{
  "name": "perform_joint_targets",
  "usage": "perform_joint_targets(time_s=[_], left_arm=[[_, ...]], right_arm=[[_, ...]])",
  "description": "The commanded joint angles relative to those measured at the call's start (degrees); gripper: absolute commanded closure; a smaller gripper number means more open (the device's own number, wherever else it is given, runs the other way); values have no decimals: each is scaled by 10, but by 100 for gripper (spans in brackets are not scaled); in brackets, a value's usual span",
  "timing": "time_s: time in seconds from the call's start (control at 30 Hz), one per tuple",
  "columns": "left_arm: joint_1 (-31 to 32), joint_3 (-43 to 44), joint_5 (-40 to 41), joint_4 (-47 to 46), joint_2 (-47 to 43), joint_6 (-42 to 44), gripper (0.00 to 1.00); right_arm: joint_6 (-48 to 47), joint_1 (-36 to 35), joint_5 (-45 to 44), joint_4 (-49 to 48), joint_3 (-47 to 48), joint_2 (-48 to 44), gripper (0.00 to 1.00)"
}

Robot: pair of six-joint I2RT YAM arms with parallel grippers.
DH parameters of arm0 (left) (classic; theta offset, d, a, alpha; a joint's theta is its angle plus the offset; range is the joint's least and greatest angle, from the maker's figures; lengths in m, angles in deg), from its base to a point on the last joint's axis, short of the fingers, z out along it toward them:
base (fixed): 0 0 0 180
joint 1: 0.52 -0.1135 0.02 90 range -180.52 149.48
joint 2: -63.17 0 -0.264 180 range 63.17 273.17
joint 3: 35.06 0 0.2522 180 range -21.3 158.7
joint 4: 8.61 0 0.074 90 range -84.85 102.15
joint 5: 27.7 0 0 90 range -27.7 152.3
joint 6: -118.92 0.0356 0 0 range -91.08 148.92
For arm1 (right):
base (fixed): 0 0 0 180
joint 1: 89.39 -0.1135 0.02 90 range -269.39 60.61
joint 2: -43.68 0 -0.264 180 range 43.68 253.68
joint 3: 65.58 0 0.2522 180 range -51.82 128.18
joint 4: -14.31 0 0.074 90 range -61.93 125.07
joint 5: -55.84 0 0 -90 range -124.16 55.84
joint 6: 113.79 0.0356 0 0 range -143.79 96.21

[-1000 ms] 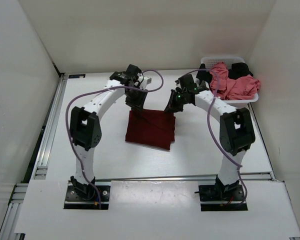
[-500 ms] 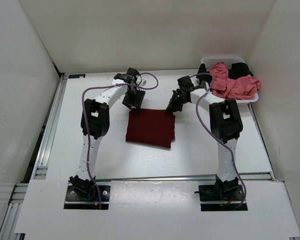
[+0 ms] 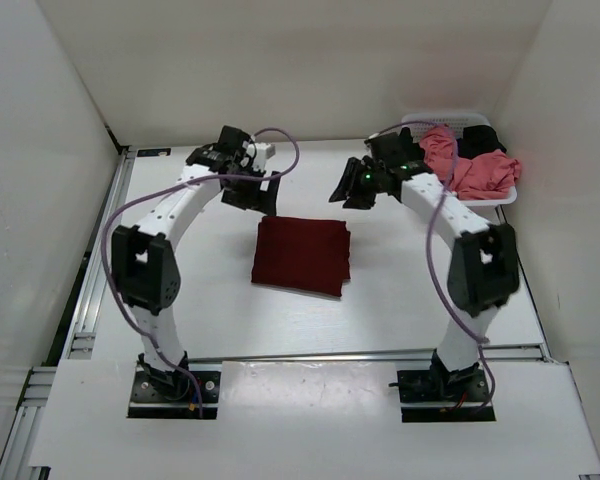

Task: Fold and stack the t-shirts
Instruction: Fold the long partially folded tshirt into a neat square, then put the neatly folded tshirt into the corner of the board with the left arm

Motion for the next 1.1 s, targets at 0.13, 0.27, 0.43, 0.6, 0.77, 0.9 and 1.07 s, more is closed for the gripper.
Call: perform_joint_targets(time_s=[0.13, 0.27, 0.43, 0.6, 0.77, 0.9, 1.07], left_arm=[[-2, -144, -41, 0, -23, 0, 0], [-2, -149, -58, -5, 7, 0, 4], [-2, -138, -82, 0, 62, 0, 9], [3, -100, -113, 18, 113, 0, 41], [-2, -56, -127, 39, 132, 0, 90], [-32, -36, -70, 49, 132, 0, 90], [-96, 0, 63, 44, 127, 0, 90]], right_arm=[[-35, 2, -45, 49, -134, -173, 49], [-48, 2, -75, 74, -147, -225, 49], [-59, 2, -104, 86, -178, -282, 49], [-59, 2, -133, 91, -201, -330, 49], [-59, 2, -154, 97, -206, -346, 49], [-59, 2, -165, 102, -206, -351, 49], [-59, 2, -170, 102, -206, -339, 49]])
